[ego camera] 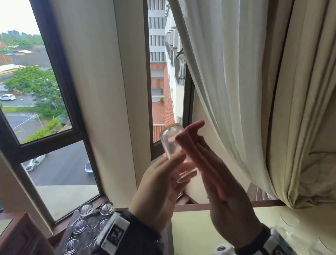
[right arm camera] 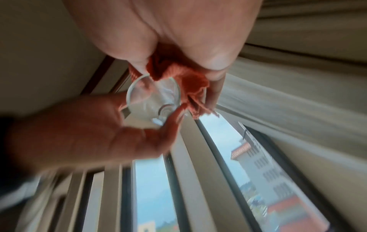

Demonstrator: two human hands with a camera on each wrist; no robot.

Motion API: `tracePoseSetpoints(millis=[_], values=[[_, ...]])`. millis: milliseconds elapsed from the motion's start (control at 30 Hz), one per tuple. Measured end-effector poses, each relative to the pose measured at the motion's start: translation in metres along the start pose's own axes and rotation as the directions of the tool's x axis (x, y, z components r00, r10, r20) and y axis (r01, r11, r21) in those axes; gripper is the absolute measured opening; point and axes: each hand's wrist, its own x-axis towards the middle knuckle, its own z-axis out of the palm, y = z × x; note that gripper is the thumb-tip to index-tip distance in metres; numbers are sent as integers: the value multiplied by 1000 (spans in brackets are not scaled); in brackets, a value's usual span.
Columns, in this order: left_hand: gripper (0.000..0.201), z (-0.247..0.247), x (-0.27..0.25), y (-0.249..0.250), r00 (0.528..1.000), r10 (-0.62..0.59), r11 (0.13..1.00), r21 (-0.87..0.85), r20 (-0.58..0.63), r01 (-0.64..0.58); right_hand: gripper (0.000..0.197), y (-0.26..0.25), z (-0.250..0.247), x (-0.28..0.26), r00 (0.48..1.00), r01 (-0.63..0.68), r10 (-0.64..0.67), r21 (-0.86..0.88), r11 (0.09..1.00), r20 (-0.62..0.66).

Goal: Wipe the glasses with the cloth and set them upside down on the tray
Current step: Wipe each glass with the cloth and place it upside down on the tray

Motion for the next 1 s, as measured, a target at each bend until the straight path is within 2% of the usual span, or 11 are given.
tracePoseSetpoints(millis=[100,200,267,333,400,467,600,667,800,900,1000], values=[[37,2,2,13,1000,15,986,-163,-23,-18,61,9,12,-14,999,41,-43,-256,966,-2],[54,4,0,19,999,9,960,-279,49,5,54,9,18,-20,997,76,-55,-576,814,54],[58,5,-1,18,998,9,964,-267,63,8,56,5,19,-20,996,81,-29,-661,746,89],[55,3,0,15,997,65,982,-179,33,-58,53,0,17,-18,996,75,-23,-706,704,83],[49,-2,2,11,991,129,989,-85,44,-125,52,-6,14,-16,998,64,-26,-713,698,64],[52,-6,3,6,984,170,985,-4,57,-170,48,-14,12,-11,999,24,-1,-681,732,33],[51,-6,1,-3,981,167,978,109,101,-177,48,-26,13,-4,994,-60,104,-614,787,36],[49,-6,0,-5,987,130,985,102,98,-140,49,-28,11,-4,992,-61,112,-591,805,51],[50,-8,0,-3,993,68,998,-2,97,-68,61,-29,5,-13,998,37,-9,-496,868,58],[46,-11,1,1,992,79,996,25,95,-82,69,-27,1,-17,991,110,-52,-549,828,120],[29,-9,-2,0,975,137,974,155,174,-165,54,-28,-1,-14,996,70,-26,-603,795,82]])
